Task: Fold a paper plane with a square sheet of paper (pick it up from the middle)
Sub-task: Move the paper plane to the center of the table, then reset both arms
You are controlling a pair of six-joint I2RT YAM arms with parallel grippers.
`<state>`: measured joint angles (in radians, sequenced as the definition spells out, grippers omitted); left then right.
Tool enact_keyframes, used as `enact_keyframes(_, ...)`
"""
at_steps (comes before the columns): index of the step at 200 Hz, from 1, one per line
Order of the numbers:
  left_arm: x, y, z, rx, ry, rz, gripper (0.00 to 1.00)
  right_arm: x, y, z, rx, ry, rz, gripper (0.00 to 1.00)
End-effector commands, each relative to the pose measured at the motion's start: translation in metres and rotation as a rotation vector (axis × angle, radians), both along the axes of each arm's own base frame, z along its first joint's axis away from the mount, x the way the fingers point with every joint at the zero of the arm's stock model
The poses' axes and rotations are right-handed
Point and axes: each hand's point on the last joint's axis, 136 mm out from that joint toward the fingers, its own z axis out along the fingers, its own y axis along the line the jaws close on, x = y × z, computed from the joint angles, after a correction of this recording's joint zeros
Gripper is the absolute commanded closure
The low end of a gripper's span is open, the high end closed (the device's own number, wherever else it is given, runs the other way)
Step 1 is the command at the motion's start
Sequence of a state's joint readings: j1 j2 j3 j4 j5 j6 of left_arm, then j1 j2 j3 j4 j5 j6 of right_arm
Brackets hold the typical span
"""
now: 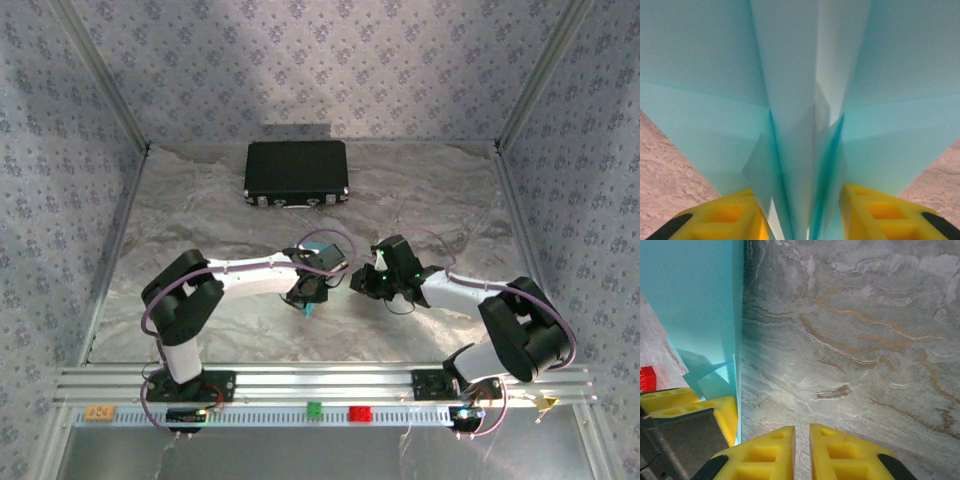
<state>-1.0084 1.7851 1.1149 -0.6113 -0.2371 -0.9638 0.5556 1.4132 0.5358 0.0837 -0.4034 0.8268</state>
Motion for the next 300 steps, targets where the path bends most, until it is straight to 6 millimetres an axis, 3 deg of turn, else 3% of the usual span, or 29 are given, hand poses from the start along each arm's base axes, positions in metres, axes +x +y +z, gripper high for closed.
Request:
enact_keyframes(1,0.004,-0.001,0.024,-0.020,-0.046,0.017,0.60,0.003,-0.005,0.006,-0.016,-0.021,-0.008,0.84)
enact_keyframes(66,0.005,0.002,0.045,-0.052,-0.083,0.028,0.60,0.008,-0.016,0.015,-0.035,-0.046,-0.020,0.82)
enact_keyframes(91,0.011,0.007,0.072,-0.092,-0.167,0.023,0.59,0.013,-0.027,0.026,-0.072,-0.090,-0.031,0.82)
enact_keyframes(107,0.018,0.016,0.099,-0.124,-0.267,0.019,0.52,0.017,-0.038,0.040,-0.117,-0.151,-0.040,0.80)
enact_keyframes(122,0.025,0.032,0.120,-0.138,-0.356,0.023,0.47,0.025,-0.053,0.059,-0.179,-0.225,-0.074,0.75)
enact_keyframes(154,0.045,0.083,0.142,-0.149,-0.493,0.063,0.31,0.046,-0.104,0.107,-0.399,-0.452,-0.185,0.46)
enact_keyframes(163,0.052,0.101,0.145,-0.144,-0.528,0.085,0.25,0.055,-0.124,0.120,-0.469,-0.506,-0.275,0.41)
enact_keyframes(176,0.063,0.132,0.149,-0.118,-0.577,0.139,0.07,0.064,-0.155,0.130,-0.602,-0.570,-0.383,0.37)
enact_keyframes(186,0.071,0.155,0.150,-0.100,-0.605,0.182,0.03,0.073,-0.171,0.134,-0.693,-0.646,-0.411,0.35)
enact_keyframes(212,0.089,0.216,0.148,0.014,-0.645,0.292,0.01,0.091,-0.207,0.129,-0.890,-0.724,-0.459,0.27)
enact_keyframes(240,0.102,0.272,0.134,0.182,-0.654,0.374,0.01,0.111,-0.245,0.089,-0.960,-0.615,-0.472,0.25)
enact_keyframes(250,0.107,0.286,0.131,0.244,-0.671,0.389,0.01,0.118,-0.248,0.079,-0.972,-0.634,-0.447,0.25)
enact_keyframes(273,0.119,0.300,0.121,0.317,-0.691,0.350,0.00,0.130,-0.240,0.072,-0.897,-0.748,-0.385,0.26)
enact_keyframes(300,0.134,0.305,0.096,0.329,-0.663,0.330,0.00,0.142,-0.238,0.060,-0.858,-0.807,-0.310,0.26)
